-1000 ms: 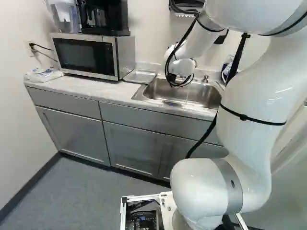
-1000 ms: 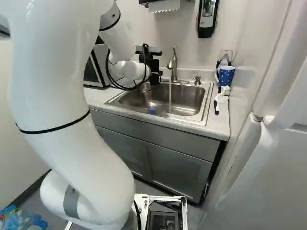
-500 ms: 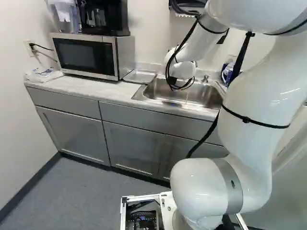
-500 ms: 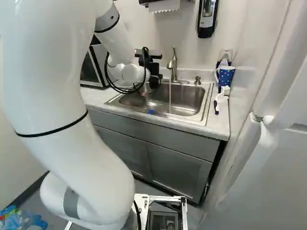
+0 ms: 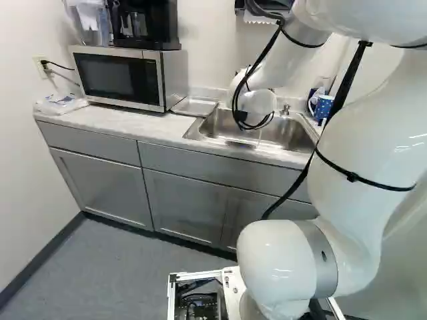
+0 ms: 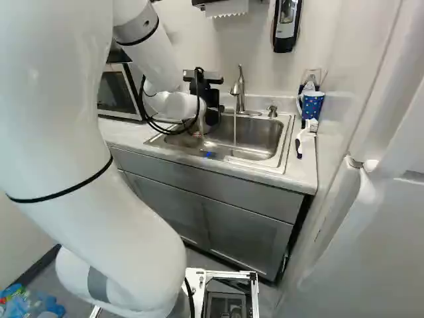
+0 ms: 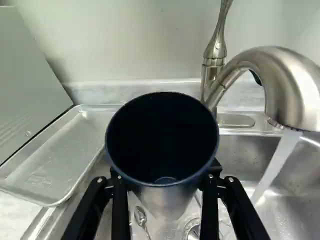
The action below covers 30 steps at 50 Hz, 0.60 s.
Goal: Rinse the cup and place it in the tray
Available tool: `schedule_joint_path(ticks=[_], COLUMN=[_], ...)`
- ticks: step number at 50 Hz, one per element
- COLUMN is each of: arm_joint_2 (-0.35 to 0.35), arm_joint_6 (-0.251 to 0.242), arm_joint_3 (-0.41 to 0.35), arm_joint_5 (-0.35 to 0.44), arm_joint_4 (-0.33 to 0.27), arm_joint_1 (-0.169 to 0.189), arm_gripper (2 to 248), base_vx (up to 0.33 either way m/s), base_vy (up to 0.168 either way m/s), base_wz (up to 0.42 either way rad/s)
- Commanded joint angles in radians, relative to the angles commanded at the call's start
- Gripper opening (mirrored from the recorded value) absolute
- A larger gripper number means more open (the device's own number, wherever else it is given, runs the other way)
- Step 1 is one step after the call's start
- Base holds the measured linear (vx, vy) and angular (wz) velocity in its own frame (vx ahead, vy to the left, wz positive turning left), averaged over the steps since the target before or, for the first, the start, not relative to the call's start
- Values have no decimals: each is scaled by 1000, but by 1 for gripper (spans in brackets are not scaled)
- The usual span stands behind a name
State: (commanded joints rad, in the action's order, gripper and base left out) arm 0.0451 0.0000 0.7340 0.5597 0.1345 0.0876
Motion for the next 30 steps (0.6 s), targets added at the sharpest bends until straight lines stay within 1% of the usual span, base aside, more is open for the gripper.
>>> schedule_joint_path(ticks=[19,30], arm_joint_2=[-18,-2], arm_joint_6=[0,0], arm_joint_3=[-62,-71], arm_joint_5=[26,43], arm_joint_4=[0,0], arm_joint_1=[3,3], arm_gripper=[124,124], base_vx=[0,0], base_vy=[0,0], base_wz=[0,0])
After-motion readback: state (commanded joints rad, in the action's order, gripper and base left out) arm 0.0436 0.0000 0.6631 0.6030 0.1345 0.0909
